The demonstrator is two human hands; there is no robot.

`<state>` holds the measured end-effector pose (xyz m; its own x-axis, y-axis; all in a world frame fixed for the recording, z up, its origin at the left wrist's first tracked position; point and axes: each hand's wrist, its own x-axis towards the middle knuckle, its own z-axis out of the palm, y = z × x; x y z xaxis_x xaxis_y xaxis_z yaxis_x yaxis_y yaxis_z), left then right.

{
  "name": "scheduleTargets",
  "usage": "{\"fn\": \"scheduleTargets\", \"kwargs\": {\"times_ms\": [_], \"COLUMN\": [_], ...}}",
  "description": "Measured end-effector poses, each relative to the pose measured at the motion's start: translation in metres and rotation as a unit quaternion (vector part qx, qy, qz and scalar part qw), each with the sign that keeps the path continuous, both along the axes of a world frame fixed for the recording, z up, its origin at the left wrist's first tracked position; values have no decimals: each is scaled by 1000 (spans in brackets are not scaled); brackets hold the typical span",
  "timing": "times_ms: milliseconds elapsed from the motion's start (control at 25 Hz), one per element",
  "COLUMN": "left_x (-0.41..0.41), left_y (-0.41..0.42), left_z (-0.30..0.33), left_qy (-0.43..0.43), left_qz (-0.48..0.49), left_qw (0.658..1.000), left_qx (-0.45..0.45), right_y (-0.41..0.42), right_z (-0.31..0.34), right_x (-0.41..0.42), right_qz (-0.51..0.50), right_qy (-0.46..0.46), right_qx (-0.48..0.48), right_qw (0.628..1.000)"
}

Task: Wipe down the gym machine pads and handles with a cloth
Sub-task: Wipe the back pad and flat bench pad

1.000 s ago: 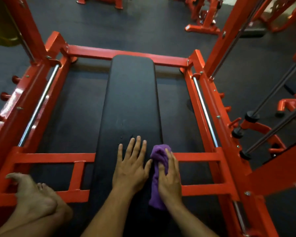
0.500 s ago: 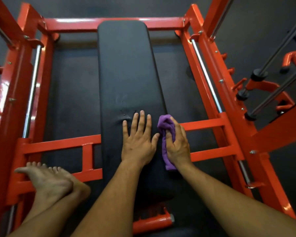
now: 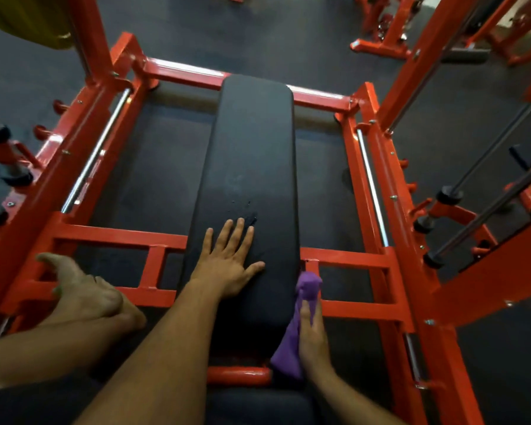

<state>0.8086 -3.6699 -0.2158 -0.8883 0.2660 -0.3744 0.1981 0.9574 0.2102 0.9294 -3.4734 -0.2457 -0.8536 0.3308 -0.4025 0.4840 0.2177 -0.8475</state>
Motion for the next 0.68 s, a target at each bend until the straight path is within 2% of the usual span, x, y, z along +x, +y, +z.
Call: {"fn": "scheduleTargets", "kwargs": {"times_ms": [80, 200, 400, 480, 560, 680], "left_x": [3, 2, 2, 0, -1, -1], "left_y": [-2, 0, -3, -2, -2, -4], "left_z": [-2, -3, -10, -9, -6, -1], "left_qy": [15, 22, 29, 24, 13, 2], "left_qz": [6, 7, 8, 5, 4, 4], "left_qw": [1000, 1000, 1000, 1000, 1000, 1000], "left_qx": [-3, 3, 3, 9, 16, 29], "right_y": [-6, -9, -1, -1, -4, -8], "right_z": [-1, -1, 20, 21, 20, 22], "right_x": [15, -19, -146, -185, -182, -122], "right_qz": [-44, -91, 14, 19, 21, 37], "right_qy": [-32, -40, 11, 10, 9, 2], "right_qx": [-36, -2, 87, 108, 123, 131], "right_qw": [998, 995, 996, 994, 992, 991]}}
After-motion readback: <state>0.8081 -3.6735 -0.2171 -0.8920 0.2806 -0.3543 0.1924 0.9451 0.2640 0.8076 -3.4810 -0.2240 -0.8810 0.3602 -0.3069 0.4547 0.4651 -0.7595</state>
